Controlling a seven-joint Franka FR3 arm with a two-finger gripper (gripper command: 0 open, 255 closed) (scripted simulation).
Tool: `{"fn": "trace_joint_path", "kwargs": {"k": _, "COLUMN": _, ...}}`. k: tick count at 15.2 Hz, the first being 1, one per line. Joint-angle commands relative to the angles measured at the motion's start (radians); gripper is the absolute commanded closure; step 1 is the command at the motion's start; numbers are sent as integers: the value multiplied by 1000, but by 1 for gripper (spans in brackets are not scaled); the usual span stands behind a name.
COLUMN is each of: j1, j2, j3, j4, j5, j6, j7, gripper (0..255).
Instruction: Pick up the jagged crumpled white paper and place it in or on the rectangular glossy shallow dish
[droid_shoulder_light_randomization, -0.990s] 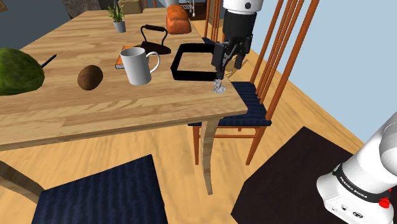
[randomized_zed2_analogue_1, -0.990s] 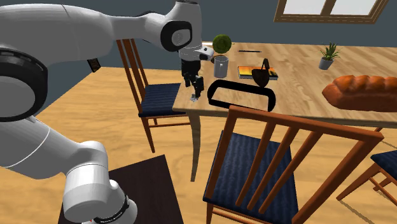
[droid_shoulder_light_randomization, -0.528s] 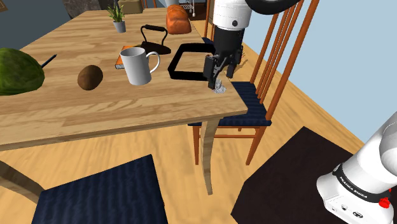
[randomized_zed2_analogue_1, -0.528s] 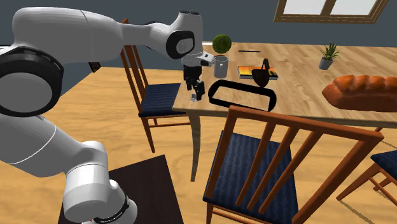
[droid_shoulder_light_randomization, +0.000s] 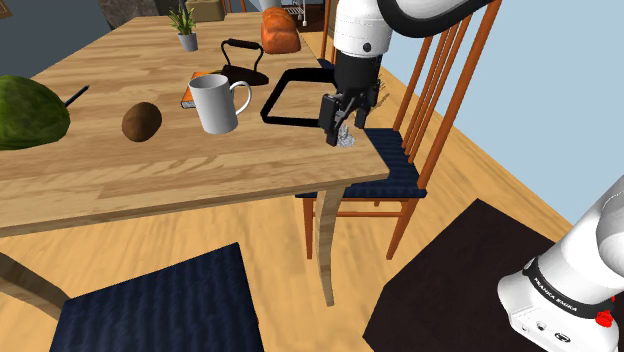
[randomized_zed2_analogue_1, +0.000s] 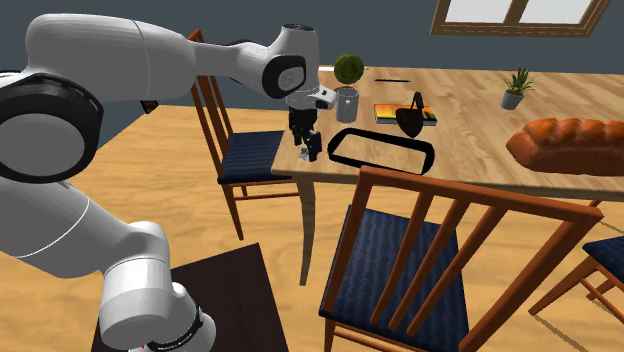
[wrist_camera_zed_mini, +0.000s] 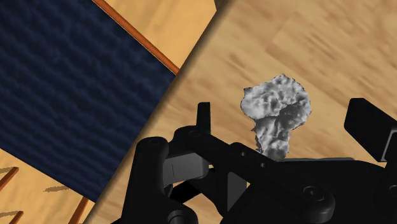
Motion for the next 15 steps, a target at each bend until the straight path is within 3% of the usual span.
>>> {"fn": "trace_joint_path", "kwargs": {"k": 1, "j1": 0, "j2": 0, "j3": 0, "j4": 0, "j5": 0, "j6": 0, "j7": 0, "gripper": 0}}
{"fn": "trace_joint_path", "kwargs": {"k": 2, "j1": 0, "j2": 0, "j3": 0, "j4": 0, "j5": 0, "j6": 0, "j7": 0, "gripper": 255}}
{"fn": "trace_joint_path", "kwargs": {"k": 11, "j1": 0, "j2": 0, "j3": 0, "j4": 0, "j5": 0, "j6": 0, "j7": 0, "gripper": 255}}
{"fn": "trace_joint_path", "kwargs": {"k": 15, "j1": -1, "j2": -4, "j3": -4, "j4": 49, "j5": -1, "j6": -54, "j7": 0, "gripper": 255}}
